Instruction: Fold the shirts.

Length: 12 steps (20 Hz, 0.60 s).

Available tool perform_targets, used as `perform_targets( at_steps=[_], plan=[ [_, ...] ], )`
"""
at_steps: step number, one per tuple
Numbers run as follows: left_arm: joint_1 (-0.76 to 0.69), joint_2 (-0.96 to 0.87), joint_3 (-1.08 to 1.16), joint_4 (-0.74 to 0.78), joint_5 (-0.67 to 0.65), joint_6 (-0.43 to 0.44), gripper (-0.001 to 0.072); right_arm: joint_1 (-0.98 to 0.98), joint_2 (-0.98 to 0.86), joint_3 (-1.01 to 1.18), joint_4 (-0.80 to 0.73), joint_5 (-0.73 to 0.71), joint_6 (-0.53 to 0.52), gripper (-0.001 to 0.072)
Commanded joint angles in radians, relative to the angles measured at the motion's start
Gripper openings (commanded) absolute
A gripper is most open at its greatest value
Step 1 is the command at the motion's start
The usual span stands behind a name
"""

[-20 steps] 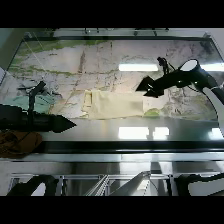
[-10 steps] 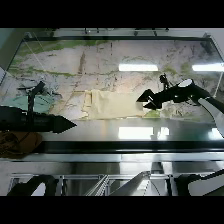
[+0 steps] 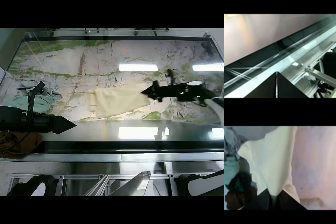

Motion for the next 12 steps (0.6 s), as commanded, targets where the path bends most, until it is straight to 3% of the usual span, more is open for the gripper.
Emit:
perform_targets(
  at_steps=[1,4,6,8,12],
  plan=[
    [0.001,0.001,0.000,0.001,0.002,-0.003,0.0019,-0.283,0.145,0.002,-0.226,-0.056,0.115,0.0019],
    [0.001,0.001,0.000,0.001,-0.021,-0.002,0.0019,-0.585,0.278,-0.022,-0.631,-0.107,0.356,0.0020],
    [0.001,0.001,0.000,0.001,-0.032,-0.002,0.0019,-0.762,0.338,-0.063,-0.852,-0.106,0.429,0.0020],
    [0.001,0.001,0.000,0.001,-0.040,-0.002,0.0019,-0.917,0.357,-0.104,-0.944,-0.107,0.436,0.0020],
    [0.001,0.001,0.000,0.001,-0.042,-0.002,0.0019,-1.133,0.335,-0.161,-0.954,-0.130,0.428,0.0020]
  ],
)
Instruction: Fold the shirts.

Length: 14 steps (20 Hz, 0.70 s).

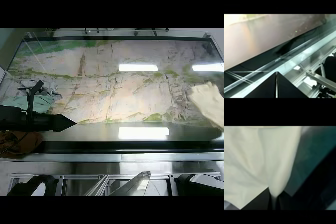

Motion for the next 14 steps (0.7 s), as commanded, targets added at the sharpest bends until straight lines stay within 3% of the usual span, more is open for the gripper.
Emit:
perform_targets(
  at_steps=[1,6,7,8,9,13,14],
  plan=[
    [0.001,0.001,0.000,0.000,-0.010,0.002,0.0019,-0.190,0.003,-0.057,-0.095,-0.034,0.010,0.0020],
    [0.001,0.001,0.000,0.000,-0.019,0.002,0.0019,-0.227,0.003,-0.094,-0.090,-0.068,0.010,0.0034],
    [0.001,0.001,0.000,0.000,-0.019,0.001,0.0020,-0.227,0.003,-0.094,-0.078,-0.053,0.010,0.0224],
    [0.001,0.001,0.000,0.000,-0.018,0.002,0.0020,-0.227,0.005,-0.094,-0.067,-0.025,0.010,0.0597],
    [0.001,0.001,0.000,0.000,-0.018,0.001,0.0020,-0.227,0.013,-0.093,-0.058,0.006,0.010,0.0696],
    [0.001,0.001,0.000,0.000,-0.019,0.002,0.0019,-0.209,0.111,-0.093,0.026,0.133,0.006,0.0692],
    [0.001,0.001,0.000,0.000,-0.021,0.002,0.0020,-0.186,0.140,-0.093,0.053,0.153,0.006,0.0655]
  ],
)
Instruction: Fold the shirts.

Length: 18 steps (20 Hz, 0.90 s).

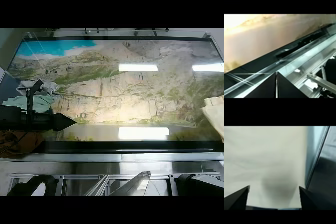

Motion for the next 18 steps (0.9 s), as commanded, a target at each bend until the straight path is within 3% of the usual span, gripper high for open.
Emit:
perform_targets(
  at_steps=[1,2,3,6,9,12,15,18],
  plan=[
    [0.001,0.001,0.000,0.000,-0.006,0.001,0.0020,0.069,0.099,-0.001,0.123,0.111,-0.013,0.0408],
    [0.001,0.001,0.000,0.000,-0.008,0.001,0.0020,0.128,0.137,-0.002,0.199,0.136,-0.067,0.0128],
    [0.001,0.001,0.000,-0.001,-0.008,0.001,0.0020,0.198,0.173,-0.002,0.270,0.158,-0.099,0.0023],
    [0.001,0.002,0.002,-0.029,0.002,0.001,0.0020,0.475,0.311,-0.003,0.389,0.176,-0.121,0.0021],
    [0.001,0.045,-0.001,-0.016,0.014,0.014,0.0019,0.757,0.491,-0.051,0.395,0.148,-0.124,0.0020],
    [0.001,0.154,-0.001,0.021,0.002,0.023,0.0019,0.998,0.706,-0.230,0.396,0.009,-0.124,0.0020],
    [0.001,0.229,-0.001,0.061,0.010,0.011,0.0019,1.147,0.853,-0.399,0.417,-0.163,-0.112,0.0020],
    [0.001,0.264,-0.001,0.061,0.030,0.011,0.0020,1.202,0.875,-0.427,0.434,-0.195,-0.113,0.0021]
  ],
)
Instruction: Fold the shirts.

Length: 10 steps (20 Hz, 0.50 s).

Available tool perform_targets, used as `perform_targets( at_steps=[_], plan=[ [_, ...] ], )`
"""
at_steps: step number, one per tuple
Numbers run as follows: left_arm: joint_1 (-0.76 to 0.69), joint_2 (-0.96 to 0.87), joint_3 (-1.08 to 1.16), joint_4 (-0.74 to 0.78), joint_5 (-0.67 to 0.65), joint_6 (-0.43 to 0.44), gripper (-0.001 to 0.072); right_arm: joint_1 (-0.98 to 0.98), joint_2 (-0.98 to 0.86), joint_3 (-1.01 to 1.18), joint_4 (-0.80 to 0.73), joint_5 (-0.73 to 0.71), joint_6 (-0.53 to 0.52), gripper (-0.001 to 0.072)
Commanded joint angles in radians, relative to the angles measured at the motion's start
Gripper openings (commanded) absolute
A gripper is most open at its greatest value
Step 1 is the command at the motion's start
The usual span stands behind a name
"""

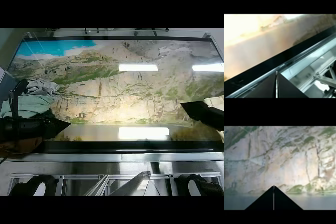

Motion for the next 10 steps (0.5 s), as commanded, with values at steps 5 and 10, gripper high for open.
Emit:
perform_targets(
  at_steps=[5,10],
  plan=[
    [0.001,0.048,0.000,0.015,0.013,-0.003,0.0020,0.093,0.060,-0.062,0.037,-0.074,0.005,0.0022],
    [0.001,0.048,0.000,0.014,0.019,-0.003,0.0020,0.093,0.060,-0.062,0.037,-0.074,0.005,0.0022]
  ],
)
